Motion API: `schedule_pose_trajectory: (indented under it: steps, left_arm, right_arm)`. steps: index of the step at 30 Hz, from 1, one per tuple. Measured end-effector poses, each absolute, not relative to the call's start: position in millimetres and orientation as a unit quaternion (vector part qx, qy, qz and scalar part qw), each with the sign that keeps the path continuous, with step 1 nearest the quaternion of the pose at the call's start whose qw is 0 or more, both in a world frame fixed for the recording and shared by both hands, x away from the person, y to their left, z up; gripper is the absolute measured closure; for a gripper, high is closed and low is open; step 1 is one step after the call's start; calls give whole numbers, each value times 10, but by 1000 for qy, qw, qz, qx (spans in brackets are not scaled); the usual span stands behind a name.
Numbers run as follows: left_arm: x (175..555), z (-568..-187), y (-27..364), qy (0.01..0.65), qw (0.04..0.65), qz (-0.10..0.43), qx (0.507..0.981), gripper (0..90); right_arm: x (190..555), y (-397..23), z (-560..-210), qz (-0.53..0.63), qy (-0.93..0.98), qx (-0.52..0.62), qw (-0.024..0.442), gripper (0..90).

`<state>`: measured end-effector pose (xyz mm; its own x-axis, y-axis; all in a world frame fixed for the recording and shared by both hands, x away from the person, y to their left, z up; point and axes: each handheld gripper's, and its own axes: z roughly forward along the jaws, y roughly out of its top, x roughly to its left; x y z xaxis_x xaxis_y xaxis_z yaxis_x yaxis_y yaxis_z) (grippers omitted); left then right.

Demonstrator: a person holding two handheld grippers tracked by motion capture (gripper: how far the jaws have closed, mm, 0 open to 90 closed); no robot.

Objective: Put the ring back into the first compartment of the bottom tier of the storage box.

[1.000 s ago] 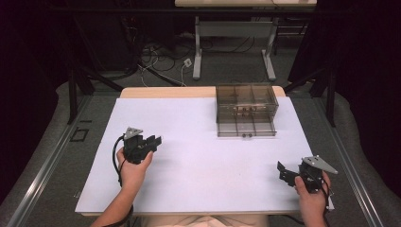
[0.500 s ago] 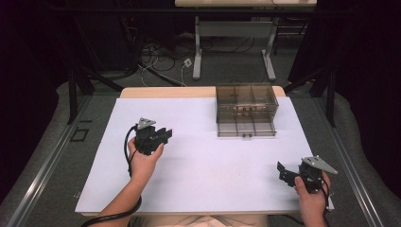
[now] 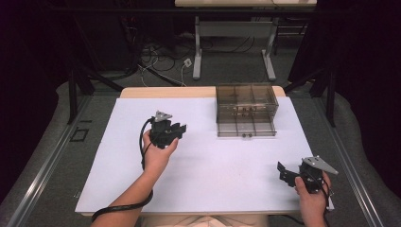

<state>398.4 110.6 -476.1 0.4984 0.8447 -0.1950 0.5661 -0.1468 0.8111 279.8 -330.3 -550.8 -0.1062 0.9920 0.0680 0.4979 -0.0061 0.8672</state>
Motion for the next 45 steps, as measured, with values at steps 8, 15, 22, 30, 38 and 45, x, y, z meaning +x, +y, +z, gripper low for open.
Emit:
schedule_pose_trajectory:
  steps: [8, 15, 22, 30, 38, 45]
  left_arm:
    - [4067, -4719, 915, 465, 443, 153, 751, 683]
    - [4130, -4704, 805, 467, 447, 139, 750, 684]
    - [4206, -4703, 701, 471, 445, 127, 751, 687]
    - [4281, -4716, 575, 467, 438, 116, 760, 690]
    - [4319, -4720, 411, 455, 424, 124, 773, 690]
    - [4346, -4721, 269, 442, 416, 120, 786, 691]
  right_arm:
    - [2800, -3300, -5510, 394, 631, 591, 313, 46]
    - [2798, -3299, -5511, 394, 630, 593, 311, 47]
    - [2795, -3299, -5512, 390, 633, 592, 310, 47]
    - [2794, -3297, -5521, 392, 631, 595, 307, 48]
    - [2793, -3289, -5523, 393, 630, 597, 304, 48]
    - [2797, -3293, -5525, 393, 634, 591, 307, 50]
